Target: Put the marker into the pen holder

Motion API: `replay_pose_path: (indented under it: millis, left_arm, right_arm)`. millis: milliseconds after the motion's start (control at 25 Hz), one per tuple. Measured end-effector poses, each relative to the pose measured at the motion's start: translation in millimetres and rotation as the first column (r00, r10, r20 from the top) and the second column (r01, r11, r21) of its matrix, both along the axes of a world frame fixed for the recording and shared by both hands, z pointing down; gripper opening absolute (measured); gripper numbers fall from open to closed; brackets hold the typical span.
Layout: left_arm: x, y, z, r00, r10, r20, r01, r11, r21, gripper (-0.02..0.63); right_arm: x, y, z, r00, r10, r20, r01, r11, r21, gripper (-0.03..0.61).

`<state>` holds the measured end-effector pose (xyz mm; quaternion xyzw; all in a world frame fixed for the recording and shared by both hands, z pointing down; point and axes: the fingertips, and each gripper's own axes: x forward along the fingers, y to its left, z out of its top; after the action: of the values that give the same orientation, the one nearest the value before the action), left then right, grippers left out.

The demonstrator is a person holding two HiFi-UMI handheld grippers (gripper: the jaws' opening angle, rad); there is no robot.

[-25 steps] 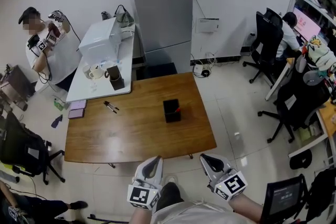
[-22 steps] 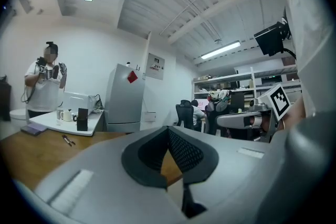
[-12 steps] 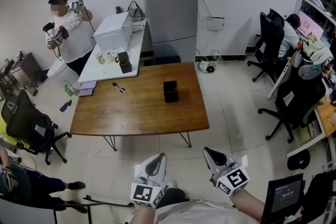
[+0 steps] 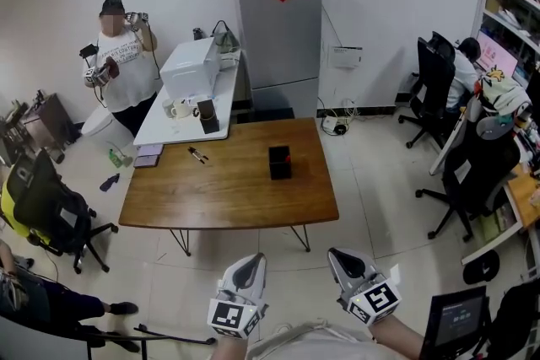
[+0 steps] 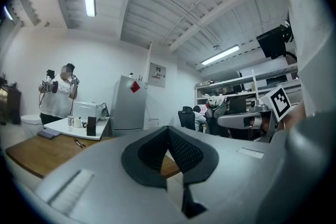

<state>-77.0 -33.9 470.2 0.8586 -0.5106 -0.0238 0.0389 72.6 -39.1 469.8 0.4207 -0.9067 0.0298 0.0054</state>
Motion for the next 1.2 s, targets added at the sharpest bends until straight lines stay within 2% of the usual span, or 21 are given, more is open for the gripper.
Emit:
replay_pose_path:
  millis: [160, 400, 680, 960, 1200]
  left_arm:
    - [-13, -4, -10, 1.0, -0.027, 0.001, 0.027, 0.999, 0.035, 0.015]
    - [-17, -6, -22, 0.999, -0.03, -0.012, 0.031, 0.998, 0.056, 0.015]
    - [-6, -7, -7, 1.0, 0.019, 0.011, -0.019, 0.999, 0.026, 0.015]
    - [0, -7, -15, 0.999, 0.045, 0.018, -0.046, 0.998, 0.037, 0.015]
    - [1, -7, -34, 0.998, 0.057, -0.021, -0.056, 0.997, 0.045, 0.015]
  right_arm:
    - [-1, -5, -16, 0.998, 0.033, 0.046, -0.033, 0.999, -0.007, 0.002]
    - [-6, -7, -17, 0.999, 0.043, 0.014, -0.043, 0.999, 0.009, 0.002]
    - [-7, -10, -14, 0.998, 0.065, 0.0, -0.065, 0.998, -0.011, 0.002]
    - [-17, -13, -15, 0.999, 0.039, -0.019, -0.039, 0.999, 0.002, 0.002]
    - [-29, -14, -18, 0.997, 0.009, -0.073, -0.009, 1.0, 0.001, 0.002]
